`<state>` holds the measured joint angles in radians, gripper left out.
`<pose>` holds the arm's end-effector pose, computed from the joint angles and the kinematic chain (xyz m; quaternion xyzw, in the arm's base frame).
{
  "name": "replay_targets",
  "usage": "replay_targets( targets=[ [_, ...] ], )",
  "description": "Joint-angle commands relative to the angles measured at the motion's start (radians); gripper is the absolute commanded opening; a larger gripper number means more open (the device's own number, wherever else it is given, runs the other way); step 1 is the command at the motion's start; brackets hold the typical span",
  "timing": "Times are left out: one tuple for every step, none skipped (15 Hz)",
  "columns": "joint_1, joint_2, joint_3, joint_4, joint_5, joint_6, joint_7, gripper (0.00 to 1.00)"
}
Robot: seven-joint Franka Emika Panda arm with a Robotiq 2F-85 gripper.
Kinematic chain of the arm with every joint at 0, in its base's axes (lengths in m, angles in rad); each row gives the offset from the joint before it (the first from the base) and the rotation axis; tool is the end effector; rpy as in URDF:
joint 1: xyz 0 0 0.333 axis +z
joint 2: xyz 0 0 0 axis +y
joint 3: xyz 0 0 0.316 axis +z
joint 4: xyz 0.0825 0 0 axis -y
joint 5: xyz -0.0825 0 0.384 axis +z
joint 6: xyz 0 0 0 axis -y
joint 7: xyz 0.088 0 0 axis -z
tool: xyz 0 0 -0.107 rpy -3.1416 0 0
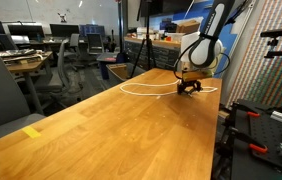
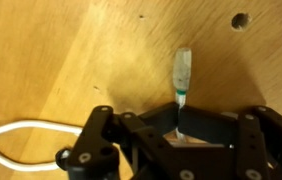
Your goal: Tie the knot using the rope
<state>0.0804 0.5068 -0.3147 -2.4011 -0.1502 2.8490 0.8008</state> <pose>0.4662 -0.1187 0.1140 0.9055 -0.4129 0.0052 0.0982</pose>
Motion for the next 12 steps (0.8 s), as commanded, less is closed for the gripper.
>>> replay_targets(
  targets=[
    [-0.045,-0.073,0.064,-0.031,0.084,0.012,-0.132,0.0],
    [-0.053,-0.108,0.085,-0.043,0.106,0.008,-0.169,0.0],
    [-0.06,-0.157,0.11,-0.059,0.129,0.001,-0.209,0.0],
    [-0.061,-0.22,0.137,-0.077,0.152,-0.007,-0.248,0.0],
    [-0.056,-0.271,0.158,-0.089,0.173,-0.015,-0.277,0.0],
    [-0.06,-0.314,0.194,-0.098,0.207,-0.017,-0.313,0.0],
    [-0.058,-0.361,0.227,-0.106,0.241,-0.02,-0.343,0.0],
    [-0.052,-0.409,0.268,-0.117,0.284,-0.028,-0.378,0.0],
    [-0.042,-0.456,0.302,-0.127,0.317,-0.036,-0.407,0.0],
    [-0.015,-0.491,0.313,-0.131,0.297,-0.058,-0.407,0.25],
    [0.01,-0.486,0.291,-0.117,0.186,-0.095,-0.337,0.26],
    [-0.022,-0.42,0.303,-0.088,0.25,-0.053,-0.359,0.08]
  ],
)
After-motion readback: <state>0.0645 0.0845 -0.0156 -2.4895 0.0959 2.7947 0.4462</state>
